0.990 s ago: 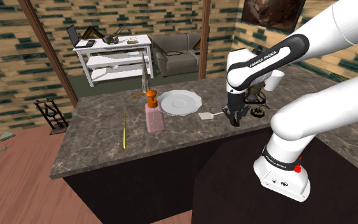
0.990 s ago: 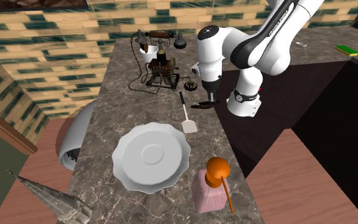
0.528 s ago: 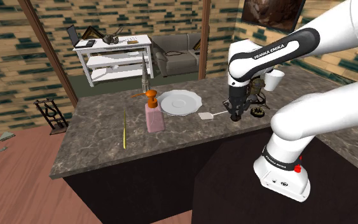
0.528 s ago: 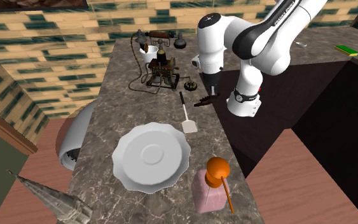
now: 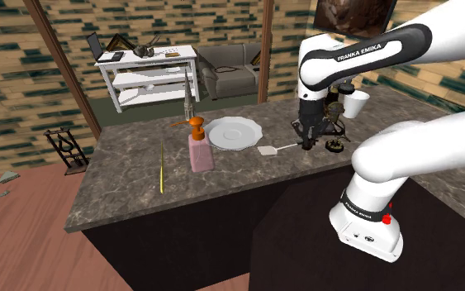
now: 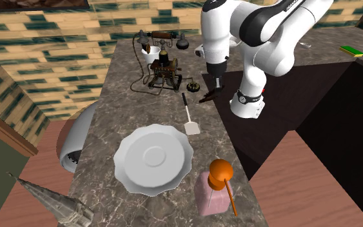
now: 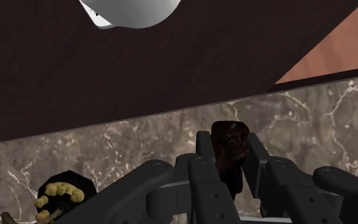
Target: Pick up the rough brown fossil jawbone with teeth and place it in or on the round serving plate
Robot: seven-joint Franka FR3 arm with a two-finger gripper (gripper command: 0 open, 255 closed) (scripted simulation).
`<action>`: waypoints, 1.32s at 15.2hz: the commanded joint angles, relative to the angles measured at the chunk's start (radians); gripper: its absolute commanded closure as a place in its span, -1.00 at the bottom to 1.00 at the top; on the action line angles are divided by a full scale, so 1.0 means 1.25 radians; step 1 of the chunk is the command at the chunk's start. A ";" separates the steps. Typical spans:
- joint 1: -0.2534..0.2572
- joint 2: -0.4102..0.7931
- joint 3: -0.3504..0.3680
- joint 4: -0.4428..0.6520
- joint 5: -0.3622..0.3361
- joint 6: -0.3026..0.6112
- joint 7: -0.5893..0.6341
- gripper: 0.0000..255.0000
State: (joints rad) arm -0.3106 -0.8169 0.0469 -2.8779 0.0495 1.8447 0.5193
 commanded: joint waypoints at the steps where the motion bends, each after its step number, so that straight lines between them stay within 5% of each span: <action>1: 0.004 0.036 0.007 0.030 0.006 0.007 0.007 1.00; 10: 0.025 0.363 0.062 0.278 0.031 0.087 0.073 1.00; 20: 0.040 0.669 0.100 0.615 0.004 0.059 0.151 1.00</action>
State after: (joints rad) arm -0.2644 -0.0172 0.1680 -2.1649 0.0595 1.9363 0.6961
